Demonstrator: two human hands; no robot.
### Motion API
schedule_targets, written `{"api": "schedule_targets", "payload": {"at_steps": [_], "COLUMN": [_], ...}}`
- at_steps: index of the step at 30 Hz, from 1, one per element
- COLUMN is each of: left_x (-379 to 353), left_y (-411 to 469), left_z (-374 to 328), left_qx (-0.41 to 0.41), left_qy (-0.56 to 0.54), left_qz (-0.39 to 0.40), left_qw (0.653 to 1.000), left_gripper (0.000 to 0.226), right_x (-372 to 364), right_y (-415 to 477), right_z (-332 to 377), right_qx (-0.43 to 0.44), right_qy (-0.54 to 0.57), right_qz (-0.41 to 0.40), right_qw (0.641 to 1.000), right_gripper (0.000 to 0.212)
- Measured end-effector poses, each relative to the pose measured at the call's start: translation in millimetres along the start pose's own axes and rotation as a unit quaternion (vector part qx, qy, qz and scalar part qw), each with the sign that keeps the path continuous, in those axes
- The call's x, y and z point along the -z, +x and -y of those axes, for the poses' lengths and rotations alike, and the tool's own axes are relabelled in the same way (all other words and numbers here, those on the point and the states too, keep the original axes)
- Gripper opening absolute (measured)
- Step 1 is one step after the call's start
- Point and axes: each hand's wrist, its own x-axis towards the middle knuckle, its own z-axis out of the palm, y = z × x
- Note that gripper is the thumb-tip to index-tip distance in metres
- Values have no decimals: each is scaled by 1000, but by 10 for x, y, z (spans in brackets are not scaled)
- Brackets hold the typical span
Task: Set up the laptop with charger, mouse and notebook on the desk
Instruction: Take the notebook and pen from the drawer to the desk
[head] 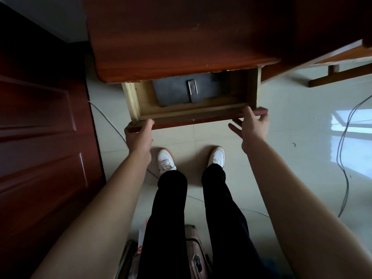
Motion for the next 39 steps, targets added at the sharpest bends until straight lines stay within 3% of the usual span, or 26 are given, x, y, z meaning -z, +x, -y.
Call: {"api": "schedule_targets", "payload": {"at_steps": [3,7,10,12,14,16,18,20,22,24,26,31,36,39], "left_x": [72,27,-69,-108,-115,-166,-241,-344,-425,-502,-557,-521,-468,-461], "left_y": [129,174,118,22,-109,-184,-197,-110,-9,77,135,179,217,201], "left_z": [91,55,-21,-81,-159,-211,-228,-237,-275,-323,-325,-324,-327,-340], "left_qx": [62,102,93,-35,-271,-428,-436,-372,-266,-166,-115,-64,-101,-86], "left_qy": [15,-63,20,204,292,288,294,353,398,358,276,140,185,174], "left_qz": [70,74,7,-99,-141,-78,18,63,97,142,155,90,115,113], "left_qw": [995,990,995,973,906,853,850,856,873,908,941,984,971,974], "left_gripper": [41,31,56,83,80,59,54,71,95,105,103,95,81,85], "right_x": [112,168,97,43,-8,-106,-242,-406,-549,-662,-719,-650,-676,-662], "right_y": [93,168,166,112,20,2,44,129,209,260,269,234,228,257], "right_z": [-62,-64,-57,-9,60,104,140,185,234,246,192,85,104,136], "right_qx": [-43,-46,-7,125,282,373,361,293,207,137,99,61,84,65], "right_qy": [-10,-55,-189,-351,-452,-483,-500,-524,-501,-440,-403,-349,-388,-328], "right_qz": [33,35,4,-38,-50,13,96,132,138,152,163,159,109,115], "right_qw": [998,997,982,927,845,792,782,789,829,874,895,922,911,936], "right_gripper": [26,30,65,95,94,80,73,82,91,92,91,78,88,88]}}
